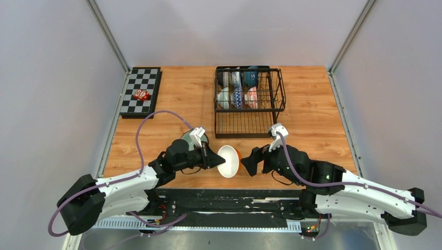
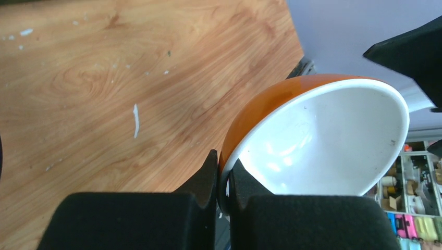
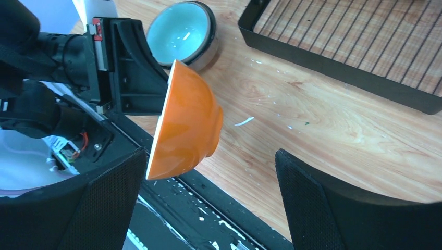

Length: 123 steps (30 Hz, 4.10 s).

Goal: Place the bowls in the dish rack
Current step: Turn the bowl upside down on the dish rack.

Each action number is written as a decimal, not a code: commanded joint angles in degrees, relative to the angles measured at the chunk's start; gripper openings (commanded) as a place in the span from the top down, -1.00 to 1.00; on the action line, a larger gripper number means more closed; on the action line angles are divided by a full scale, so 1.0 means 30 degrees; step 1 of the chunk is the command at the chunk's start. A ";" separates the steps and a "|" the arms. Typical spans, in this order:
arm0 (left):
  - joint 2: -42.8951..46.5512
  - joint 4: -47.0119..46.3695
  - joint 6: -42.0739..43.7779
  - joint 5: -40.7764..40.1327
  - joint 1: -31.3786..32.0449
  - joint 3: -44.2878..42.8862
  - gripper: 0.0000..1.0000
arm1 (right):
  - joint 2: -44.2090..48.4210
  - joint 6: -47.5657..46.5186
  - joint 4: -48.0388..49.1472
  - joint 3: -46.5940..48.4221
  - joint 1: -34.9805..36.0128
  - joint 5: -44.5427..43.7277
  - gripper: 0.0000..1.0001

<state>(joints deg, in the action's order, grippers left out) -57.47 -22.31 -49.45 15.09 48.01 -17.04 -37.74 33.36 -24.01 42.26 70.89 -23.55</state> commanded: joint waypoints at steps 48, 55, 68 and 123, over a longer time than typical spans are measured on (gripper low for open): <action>0.1325 -1.0113 -0.2572 0.1453 -0.1962 0.1955 1.00 | -0.2216 0.0574 0.8881 0.0144 0.0039 0.4842 -0.77; 0.1316 -1.0262 -0.2686 0.1363 -0.1970 0.2034 1.00 | -0.2158 0.0511 0.9376 0.0034 0.0040 0.4801 -0.69; 0.0885 -1.1167 -0.3076 0.1795 -0.1969 0.2110 1.00 | -0.2437 -0.0060 0.9606 0.0031 0.0055 0.4436 0.95; 0.8557 1.9847 1.0916 -0.7329 -0.1955 -1.1395 -0.78 | -0.9315 -2.1390 0.0165 1.4076 -0.1625 -0.1526 0.95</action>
<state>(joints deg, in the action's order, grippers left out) -33.17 34.15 -19.86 -5.91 42.13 -51.13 -64.12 -20.01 -20.12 80.31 68.25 -28.60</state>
